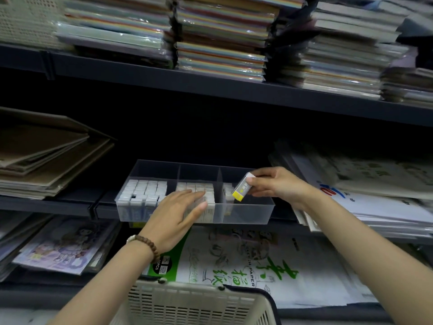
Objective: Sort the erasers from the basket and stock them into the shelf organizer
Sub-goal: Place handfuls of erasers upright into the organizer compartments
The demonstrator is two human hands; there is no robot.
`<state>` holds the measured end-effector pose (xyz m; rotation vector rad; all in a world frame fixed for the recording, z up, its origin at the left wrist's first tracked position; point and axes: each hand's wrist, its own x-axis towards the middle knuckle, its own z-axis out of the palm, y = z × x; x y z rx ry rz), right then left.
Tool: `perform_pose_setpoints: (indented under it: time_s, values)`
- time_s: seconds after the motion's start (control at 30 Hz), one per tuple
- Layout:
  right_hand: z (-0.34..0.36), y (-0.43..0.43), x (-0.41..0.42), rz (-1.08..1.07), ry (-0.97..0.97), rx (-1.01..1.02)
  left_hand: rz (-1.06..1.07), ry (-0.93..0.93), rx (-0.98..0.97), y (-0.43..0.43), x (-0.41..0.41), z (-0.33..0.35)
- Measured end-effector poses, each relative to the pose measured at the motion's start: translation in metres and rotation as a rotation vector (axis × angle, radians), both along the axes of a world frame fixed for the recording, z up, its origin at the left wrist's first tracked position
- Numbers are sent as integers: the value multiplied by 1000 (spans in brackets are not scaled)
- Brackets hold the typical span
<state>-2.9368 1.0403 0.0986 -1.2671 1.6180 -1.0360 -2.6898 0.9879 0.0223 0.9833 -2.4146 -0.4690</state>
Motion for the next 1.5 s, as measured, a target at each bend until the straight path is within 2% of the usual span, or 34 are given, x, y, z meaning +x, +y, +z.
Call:
perform_pose_setpoints:
  time_s: [0.13,0.33,0.5,0.57,0.67,0.83,1.0,1.2,1.37,1.5]
  values:
    - [-4,-18,-2,73,72,55,-11,20,-32,-2,-1,-2]
    - [-11,-26,2,119,220,-57,-26,23,-42,-4,1,-5]
    - [-26,-23,16,133,540,-116,-22,25,-49,-4,0,-4]
    - [-30,-23,17,110,462,-75,-24,24,-51,-4,-1,-3]
    - [-23,-24,7,52,154,102,-29,24,-43,-3,0,-4]
    - [-21,-37,-5,145,315,402,-25,26,-44,-4,0,-4]
    - [-17,-43,2,182,179,476,-28,4,-49,-4,0,-5]
    - [-22,-31,3,161,264,311,-27,-19,-75,-6,1,-6]
    - [-27,-15,11,143,427,135,-43,-22,-67,0,4,-2]
    - [-24,13,20,12,370,-162,-30,138,-22,17,15,2]
